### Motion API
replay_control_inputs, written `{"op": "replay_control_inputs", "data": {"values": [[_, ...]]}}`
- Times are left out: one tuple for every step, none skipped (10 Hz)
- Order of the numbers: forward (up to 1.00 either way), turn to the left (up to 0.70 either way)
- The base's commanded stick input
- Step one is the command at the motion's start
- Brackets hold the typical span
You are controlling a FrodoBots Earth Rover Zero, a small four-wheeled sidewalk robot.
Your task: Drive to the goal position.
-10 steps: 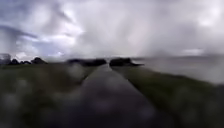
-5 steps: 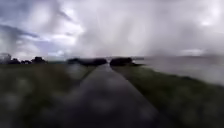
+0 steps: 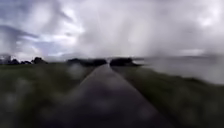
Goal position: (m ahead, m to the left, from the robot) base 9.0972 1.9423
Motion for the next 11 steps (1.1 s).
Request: {"op": "replay_control_inputs", "data": {"values": [[0.70, 0.00], [0.70, 0.00], [0.70, 0.00], [0.70, 0.00], [0.70, 0.00], [0.70, 0.00], [0.70, 0.00], [0.70, 0.00], [0.70, 0.00], [0.70, 0.00], [0.70, 0.00]]}}
